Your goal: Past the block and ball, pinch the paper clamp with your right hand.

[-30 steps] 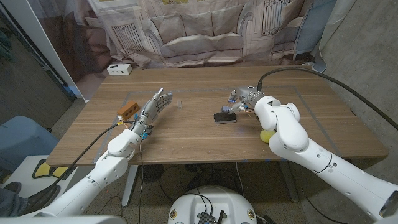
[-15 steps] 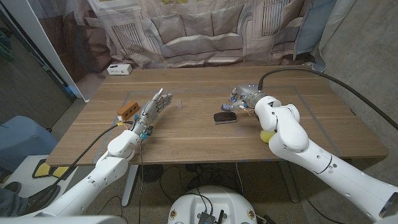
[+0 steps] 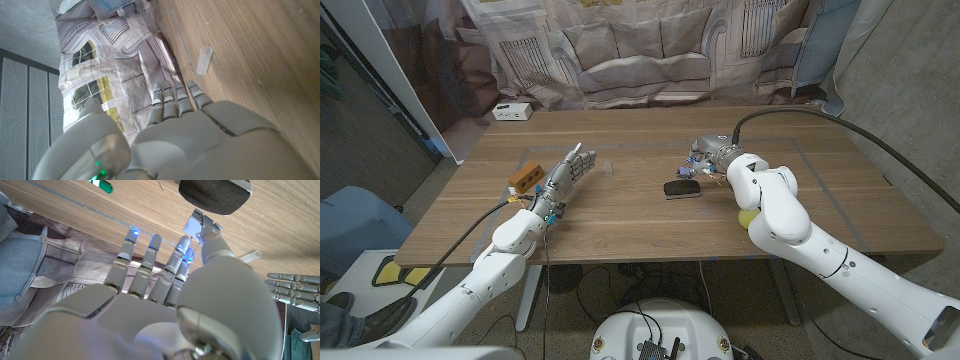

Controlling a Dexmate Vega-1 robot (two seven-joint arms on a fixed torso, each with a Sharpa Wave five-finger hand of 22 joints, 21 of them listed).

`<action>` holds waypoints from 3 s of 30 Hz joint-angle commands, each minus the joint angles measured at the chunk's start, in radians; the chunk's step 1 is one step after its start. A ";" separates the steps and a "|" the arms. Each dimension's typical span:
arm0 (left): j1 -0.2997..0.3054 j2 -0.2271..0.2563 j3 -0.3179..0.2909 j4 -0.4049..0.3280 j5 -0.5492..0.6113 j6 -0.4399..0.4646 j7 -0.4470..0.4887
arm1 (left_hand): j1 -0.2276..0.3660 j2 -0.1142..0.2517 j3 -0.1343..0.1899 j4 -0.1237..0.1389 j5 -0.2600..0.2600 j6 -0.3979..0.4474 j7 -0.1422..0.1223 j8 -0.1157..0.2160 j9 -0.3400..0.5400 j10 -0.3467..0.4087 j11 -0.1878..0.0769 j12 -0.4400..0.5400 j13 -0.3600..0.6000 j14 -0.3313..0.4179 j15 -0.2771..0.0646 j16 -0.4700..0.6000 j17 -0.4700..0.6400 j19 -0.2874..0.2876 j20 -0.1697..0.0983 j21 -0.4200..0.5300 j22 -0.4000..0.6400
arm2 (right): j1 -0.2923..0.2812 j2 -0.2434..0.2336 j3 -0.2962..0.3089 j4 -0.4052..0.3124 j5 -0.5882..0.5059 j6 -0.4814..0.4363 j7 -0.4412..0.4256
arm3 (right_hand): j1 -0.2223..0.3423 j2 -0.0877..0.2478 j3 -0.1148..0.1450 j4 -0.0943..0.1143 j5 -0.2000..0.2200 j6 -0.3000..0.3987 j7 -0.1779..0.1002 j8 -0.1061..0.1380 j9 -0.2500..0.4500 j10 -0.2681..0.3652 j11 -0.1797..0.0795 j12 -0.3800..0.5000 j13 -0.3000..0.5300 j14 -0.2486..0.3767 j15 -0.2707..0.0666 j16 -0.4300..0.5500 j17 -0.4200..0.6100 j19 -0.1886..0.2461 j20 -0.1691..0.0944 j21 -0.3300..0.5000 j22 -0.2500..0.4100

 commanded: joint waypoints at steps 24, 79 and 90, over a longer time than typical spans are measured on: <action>-0.038 -0.005 -0.001 0.048 -0.012 0.010 -0.029 | 0.005 0.012 0.003 -0.007 -0.003 0.007 0.000 -0.001 0.003 0.009 0.002 -0.002 0.004 0.001 0.000 -0.003 0.001 0.009 -0.003 -0.007 0.001 | 0.031 0.035 -0.017 0.051 -0.030 0.038 -0.018 | -0.038 0.061 -0.015 0.014 -0.052 0.295 -0.042 0.000 0.011 0.121 0.030 0.051 0.029 0.071 -0.113 0.008 0.010 0.008 -0.003 -0.009 0.002; -0.052 -0.017 0.009 0.062 -0.013 0.012 -0.039 | 0.006 0.016 0.008 -0.013 -0.004 0.008 -0.001 -0.001 0.004 0.009 0.002 -0.002 0.004 0.004 0.000 -0.003 0.001 0.009 -0.003 -0.010 0.001 | 0.020 0.023 0.000 0.022 -0.034 0.012 0.035 | -0.080 -0.009 -0.052 -0.011 -0.091 0.131 -0.069 -0.115 0.015 -0.085 0.017 -0.040 0.037 0.018 -0.103 -0.050 0.019 -0.068 0.019 -0.015 0.001; -0.063 -0.025 0.012 0.079 -0.012 0.005 -0.045 | 0.006 0.017 0.009 -0.014 -0.004 0.009 -0.002 -0.001 0.004 0.010 -0.001 -0.002 0.004 0.005 0.001 -0.003 0.001 0.009 -0.001 -0.011 0.001 | 0.016 0.027 0.006 0.025 -0.042 0.014 0.036 | -0.095 -0.019 -0.061 -0.008 -0.091 0.092 -0.069 -0.140 0.015 -0.131 0.016 -0.063 0.034 -0.018 -0.089 -0.065 0.024 -0.074 0.028 -0.015 0.001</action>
